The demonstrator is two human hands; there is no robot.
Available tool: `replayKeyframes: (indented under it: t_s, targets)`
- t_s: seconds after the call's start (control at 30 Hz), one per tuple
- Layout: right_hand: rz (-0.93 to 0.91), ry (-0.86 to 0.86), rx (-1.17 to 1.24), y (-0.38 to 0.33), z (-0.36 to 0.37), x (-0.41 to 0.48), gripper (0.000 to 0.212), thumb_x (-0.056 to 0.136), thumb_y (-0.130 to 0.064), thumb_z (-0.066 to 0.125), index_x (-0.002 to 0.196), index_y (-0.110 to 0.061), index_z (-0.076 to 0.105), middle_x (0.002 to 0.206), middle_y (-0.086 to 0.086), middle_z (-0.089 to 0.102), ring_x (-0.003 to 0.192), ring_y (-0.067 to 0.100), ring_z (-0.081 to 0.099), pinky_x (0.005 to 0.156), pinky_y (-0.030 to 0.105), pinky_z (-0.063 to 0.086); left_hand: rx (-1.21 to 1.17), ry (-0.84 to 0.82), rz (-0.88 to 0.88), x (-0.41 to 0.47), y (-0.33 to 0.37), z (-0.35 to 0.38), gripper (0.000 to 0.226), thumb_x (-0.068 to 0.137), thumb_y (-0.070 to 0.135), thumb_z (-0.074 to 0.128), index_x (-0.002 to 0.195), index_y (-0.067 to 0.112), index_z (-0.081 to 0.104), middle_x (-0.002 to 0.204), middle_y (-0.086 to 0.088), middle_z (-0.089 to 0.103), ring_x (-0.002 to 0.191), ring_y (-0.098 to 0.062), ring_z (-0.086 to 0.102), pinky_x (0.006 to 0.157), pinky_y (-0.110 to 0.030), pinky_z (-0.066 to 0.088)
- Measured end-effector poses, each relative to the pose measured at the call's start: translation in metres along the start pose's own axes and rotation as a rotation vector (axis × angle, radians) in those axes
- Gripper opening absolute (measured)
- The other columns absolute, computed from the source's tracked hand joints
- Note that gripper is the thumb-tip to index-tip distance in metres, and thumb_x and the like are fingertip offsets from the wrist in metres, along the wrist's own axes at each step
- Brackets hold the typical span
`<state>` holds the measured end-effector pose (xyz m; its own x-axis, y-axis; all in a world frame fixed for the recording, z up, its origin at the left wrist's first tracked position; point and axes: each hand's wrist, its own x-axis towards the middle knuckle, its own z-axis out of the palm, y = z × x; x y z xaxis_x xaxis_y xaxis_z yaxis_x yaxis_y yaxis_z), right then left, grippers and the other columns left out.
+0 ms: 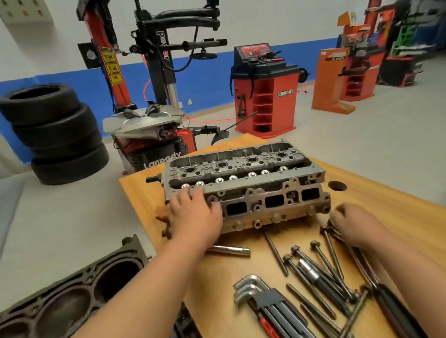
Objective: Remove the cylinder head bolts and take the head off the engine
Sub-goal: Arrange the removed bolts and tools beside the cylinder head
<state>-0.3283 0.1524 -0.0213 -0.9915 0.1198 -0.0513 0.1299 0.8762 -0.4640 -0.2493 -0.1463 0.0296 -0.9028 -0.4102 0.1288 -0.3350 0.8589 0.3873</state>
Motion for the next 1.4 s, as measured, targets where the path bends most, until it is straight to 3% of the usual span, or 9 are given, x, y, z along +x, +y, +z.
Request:
replayKeyframes:
  t_s: [0.2,0.33,0.57,0.67,0.83,1.0,1.17,1.27,1.4]
  targets:
    - [-0.095,-0.095,-0.200,0.017,0.006,-0.068,0.064,0.095,-0.034,0.047,0.152,-0.023,0.019,0.152,0.006,0.032,0.132,0.022,0.041,0.107,0.038,0.041,0.017,-0.227,0.146,-0.076,0.013,0.052,0.071,0.095,0.060,0.028,0.154,0.028,0.006,0.162,-0.002,-0.015,0.148,-0.027,-0.014,0.116,-0.044,-0.008]
    - [-0.075,-0.068,-0.166,0.031,-0.002,-0.082,0.062,0.093,-0.022,0.045,0.152,-0.022,0.022,0.148,0.006,0.039,0.130,0.022,0.042,0.107,0.038,0.039,0.116,-0.438,0.195,-0.098,0.019,0.068,0.077,0.091,0.071,0.020,0.154,0.027,0.018,0.163,-0.007,-0.007,0.147,-0.034,-0.013,0.118,-0.049,0.001]
    - [-0.018,-0.053,-0.245,0.038,-0.012,-0.097,0.055,0.091,-0.015,0.040,0.145,-0.021,0.032,0.139,0.007,0.046,0.119,0.026,0.048,0.097,0.042,0.046,0.143,-0.372,0.399,-0.118,0.027,0.067,0.069,0.089,0.067,0.030,0.146,0.027,0.036,0.159,-0.003,0.018,0.147,-0.027,0.006,0.117,-0.046,0.011]
    - [-0.148,0.045,-0.368,0.030,-0.020,-0.112,0.049,0.090,-0.017,0.044,0.139,-0.021,0.042,0.139,0.005,0.045,0.121,0.024,0.045,0.098,0.038,0.044,0.097,-0.323,0.454,-0.125,0.033,0.070,0.057,0.089,0.058,0.040,0.138,0.028,0.045,0.146,0.000,0.037,0.140,-0.022,0.023,0.115,-0.043,0.020]
    - [-0.358,-0.378,-0.189,0.028,-0.030,-0.147,0.041,0.085,-0.023,0.058,0.119,-0.042,0.048,0.113,-0.016,0.052,0.094,0.003,0.052,0.076,0.020,0.046,-0.008,-0.242,0.377,-0.118,0.049,0.071,0.041,0.093,0.034,0.047,0.132,0.021,0.049,0.126,0.000,0.052,0.124,-0.021,0.042,0.104,-0.039,0.038]
    - [-0.404,-0.280,-0.362,0.026,-0.032,-0.149,0.030,0.089,-0.020,0.059,0.114,-0.035,0.051,0.095,-0.012,0.054,0.085,0.005,0.054,0.077,0.027,0.053,0.285,-0.228,0.263,-0.094,0.066,0.065,0.033,0.097,0.036,0.043,0.121,0.017,0.056,0.112,-0.006,0.058,0.113,-0.029,0.044,0.091,-0.041,0.039]
    - [-0.450,-0.298,-0.151,0.032,-0.050,-0.148,0.010,0.091,-0.034,0.061,0.095,-0.042,0.057,0.089,-0.018,0.058,0.079,-0.001,0.055,0.064,0.014,0.045,0.370,-0.335,0.146,-0.065,0.084,0.062,0.035,0.096,0.034,0.046,0.124,0.015,0.056,0.128,-0.009,0.057,0.116,-0.029,0.052,0.101,-0.043,0.033]
    - [-0.438,-0.140,0.337,0.037,-0.059,-0.145,0.007,0.088,-0.031,0.064,0.087,-0.038,0.063,0.082,-0.018,0.064,0.077,-0.005,0.058,0.057,0.011,0.046,0.315,-0.438,0.092,-0.060,0.090,0.061,0.043,0.095,0.034,0.050,0.132,0.013,0.051,0.132,-0.011,0.052,0.113,-0.031,0.054,0.096,-0.042,0.042]
    - [-0.188,0.056,0.831,0.018,-0.061,-0.115,0.015,0.095,-0.035,0.055,0.090,-0.024,0.063,0.079,0.000,0.064,0.073,0.016,0.063,0.061,0.027,0.050,0.203,-0.553,0.052,-0.060,0.089,0.055,0.049,0.099,0.030,0.042,0.143,0.009,0.043,0.141,-0.015,0.047,0.124,-0.032,0.049,0.104,-0.041,0.042]
